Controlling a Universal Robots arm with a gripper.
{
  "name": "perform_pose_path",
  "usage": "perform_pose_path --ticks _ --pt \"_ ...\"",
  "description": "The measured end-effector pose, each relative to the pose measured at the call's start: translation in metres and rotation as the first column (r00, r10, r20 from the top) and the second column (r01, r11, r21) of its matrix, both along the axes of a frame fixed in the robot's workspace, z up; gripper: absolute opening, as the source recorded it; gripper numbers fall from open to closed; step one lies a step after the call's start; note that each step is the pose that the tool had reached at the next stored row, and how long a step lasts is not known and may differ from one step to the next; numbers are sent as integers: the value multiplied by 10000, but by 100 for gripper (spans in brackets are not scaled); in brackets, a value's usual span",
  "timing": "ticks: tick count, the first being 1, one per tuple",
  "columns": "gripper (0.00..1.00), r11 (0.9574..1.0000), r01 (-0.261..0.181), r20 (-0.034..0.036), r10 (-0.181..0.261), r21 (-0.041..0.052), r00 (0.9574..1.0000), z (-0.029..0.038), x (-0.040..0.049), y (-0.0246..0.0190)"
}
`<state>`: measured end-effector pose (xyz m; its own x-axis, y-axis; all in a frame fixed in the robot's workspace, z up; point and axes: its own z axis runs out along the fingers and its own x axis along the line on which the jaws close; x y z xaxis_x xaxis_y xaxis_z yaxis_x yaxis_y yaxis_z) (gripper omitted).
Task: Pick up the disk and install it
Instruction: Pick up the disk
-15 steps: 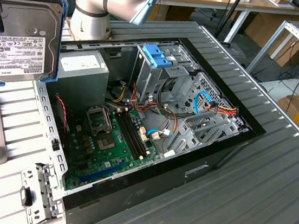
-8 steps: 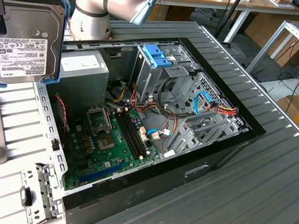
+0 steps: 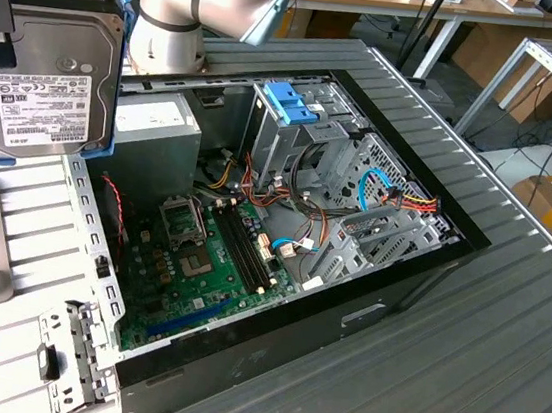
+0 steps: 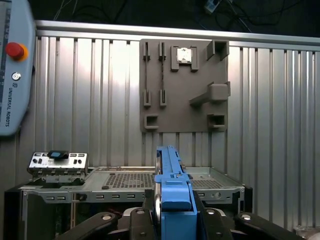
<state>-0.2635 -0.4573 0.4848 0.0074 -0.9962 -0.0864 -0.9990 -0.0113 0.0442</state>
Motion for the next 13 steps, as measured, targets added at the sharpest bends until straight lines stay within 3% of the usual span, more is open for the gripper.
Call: perform_pose_path --ticks 13 --pt "37 10000 0 0 0 0 10000 -5 29 -76"
